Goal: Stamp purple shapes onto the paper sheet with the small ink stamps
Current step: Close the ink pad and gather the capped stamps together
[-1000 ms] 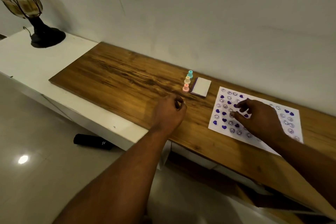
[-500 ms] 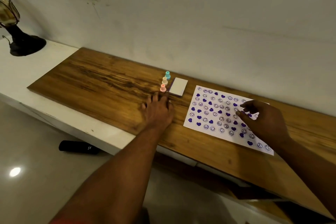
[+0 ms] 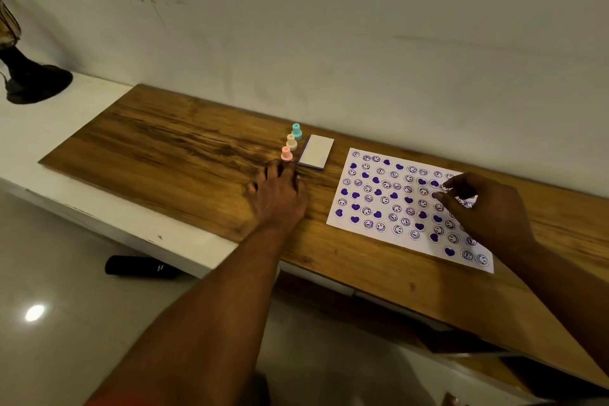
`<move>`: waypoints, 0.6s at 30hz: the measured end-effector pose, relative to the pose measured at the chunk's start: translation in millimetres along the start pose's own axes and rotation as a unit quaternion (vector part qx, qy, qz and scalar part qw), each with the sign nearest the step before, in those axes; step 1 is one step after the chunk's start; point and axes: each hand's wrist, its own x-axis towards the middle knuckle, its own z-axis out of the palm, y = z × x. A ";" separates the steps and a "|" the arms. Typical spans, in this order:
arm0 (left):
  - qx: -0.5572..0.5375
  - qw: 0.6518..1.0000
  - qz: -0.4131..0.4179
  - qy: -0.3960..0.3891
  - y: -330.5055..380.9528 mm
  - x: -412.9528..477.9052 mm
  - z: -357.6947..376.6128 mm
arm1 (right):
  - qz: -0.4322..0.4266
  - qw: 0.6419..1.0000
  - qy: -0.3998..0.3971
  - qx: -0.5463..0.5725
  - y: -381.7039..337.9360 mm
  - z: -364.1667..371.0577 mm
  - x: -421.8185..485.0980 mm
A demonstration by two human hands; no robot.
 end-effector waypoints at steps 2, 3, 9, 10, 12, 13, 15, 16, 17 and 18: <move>-0.003 1.000 0.004 0.001 -1.1 -1.1 -2.3 | 0.003 1.000 0.002 -0.011 -0.1 -1.5 0.3; -0.005 1.000 0.005 0.004 -0.7 -3.1 -3.4 | 0.007 1.000 0.001 -0.025 0.7 -3.3 -0.1; 0.002 0.992 0.124 0.025 10.8 -23.0 -10.3 | 0.052 0.982 -0.084 -0.160 5.2 -14.1 -6.7; 0.007 0.986 0.167 0.006 14.6 -26.0 -10.8 | 0.056 0.978 -0.105 -0.172 6.3 -15.1 -8.1; 0.015 0.974 0.224 -0.031 20.9 -32.9 -10.6 | 0.064 0.971 -0.134 -0.188 9.9 -15.6 -10.3; 0.019 0.970 0.237 -0.039 22.1 -35.1 -9.9 | 0.067 0.970 -0.142 -0.188 11.4 -14.9 -11.0; 0.026 0.970 0.238 -0.046 21.6 -35.7 -7.5 | 0.075 0.972 -0.145 -0.169 12.4 -11.9 -10.7; 0.028 0.971 0.231 -0.049 21.5 -34.8 -6.7 | 0.078 0.974 -0.142 -0.160 12.8 -10.6 -10.0; 0.028 0.973 0.224 -0.052 21.0 -33.7 -6.3 | 0.078 0.975 -0.140 -0.153 13.0 -9.1 -9.1; 0.029 0.974 0.217 -0.056 21.4 -32.3 -5.7 | 0.075 0.976 -0.137 -0.149 13.9 -7.5 -7.8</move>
